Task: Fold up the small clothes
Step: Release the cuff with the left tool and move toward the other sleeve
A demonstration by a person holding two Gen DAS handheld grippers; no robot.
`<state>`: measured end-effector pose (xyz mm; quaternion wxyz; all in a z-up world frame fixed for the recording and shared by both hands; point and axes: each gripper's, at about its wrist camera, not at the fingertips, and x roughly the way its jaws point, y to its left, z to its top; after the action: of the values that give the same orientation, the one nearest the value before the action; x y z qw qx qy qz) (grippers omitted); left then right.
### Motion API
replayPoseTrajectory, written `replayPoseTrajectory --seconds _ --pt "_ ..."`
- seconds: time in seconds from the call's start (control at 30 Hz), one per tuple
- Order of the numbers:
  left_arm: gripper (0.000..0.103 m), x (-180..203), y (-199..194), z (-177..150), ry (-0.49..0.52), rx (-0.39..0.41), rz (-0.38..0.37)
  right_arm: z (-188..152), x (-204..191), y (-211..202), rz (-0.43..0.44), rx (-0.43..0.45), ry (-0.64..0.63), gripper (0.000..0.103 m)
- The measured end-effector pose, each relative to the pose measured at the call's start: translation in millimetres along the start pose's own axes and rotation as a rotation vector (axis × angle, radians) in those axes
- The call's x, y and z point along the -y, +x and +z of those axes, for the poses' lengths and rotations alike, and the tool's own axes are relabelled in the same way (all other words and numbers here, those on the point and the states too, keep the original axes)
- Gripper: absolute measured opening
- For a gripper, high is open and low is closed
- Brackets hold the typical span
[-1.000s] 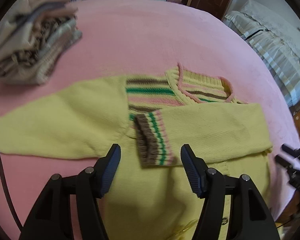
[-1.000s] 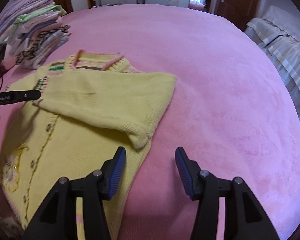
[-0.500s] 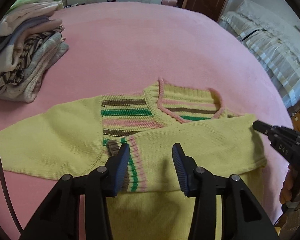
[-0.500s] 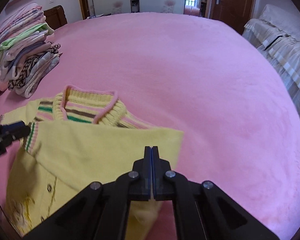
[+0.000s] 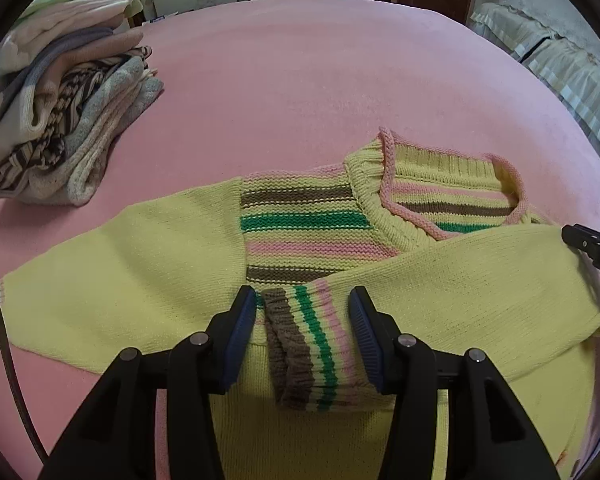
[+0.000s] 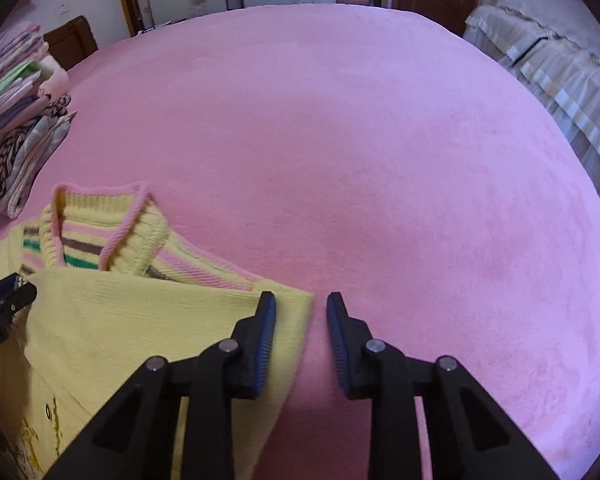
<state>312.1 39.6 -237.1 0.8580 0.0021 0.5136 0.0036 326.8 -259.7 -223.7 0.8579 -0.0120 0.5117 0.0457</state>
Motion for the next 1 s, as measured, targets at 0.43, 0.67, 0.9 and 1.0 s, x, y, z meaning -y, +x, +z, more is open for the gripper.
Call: replayPoseTrajectory --seconds 0.43,0.67,0.9,1.0 --pt "0.047 -9 -38 -1 -0.071 0.035 -0.064 -18 -30 -53 0.070 0.079 -0.017 0.026" --pt "0.041 -7 -17 -28 -0.067 -0.069 -0.038 -56 -54 -54 0.058 0.032 -0.093 0.020" --pt "0.041 -9 -17 -27 -0.071 -0.066 -0.037 -57 -55 -50 0.024 0.008 -0.078 0.020" --pt "0.041 -7 -24 -27 -0.072 -0.057 -0.036 -59 -56 -55 0.007 0.007 -0.063 0.020"
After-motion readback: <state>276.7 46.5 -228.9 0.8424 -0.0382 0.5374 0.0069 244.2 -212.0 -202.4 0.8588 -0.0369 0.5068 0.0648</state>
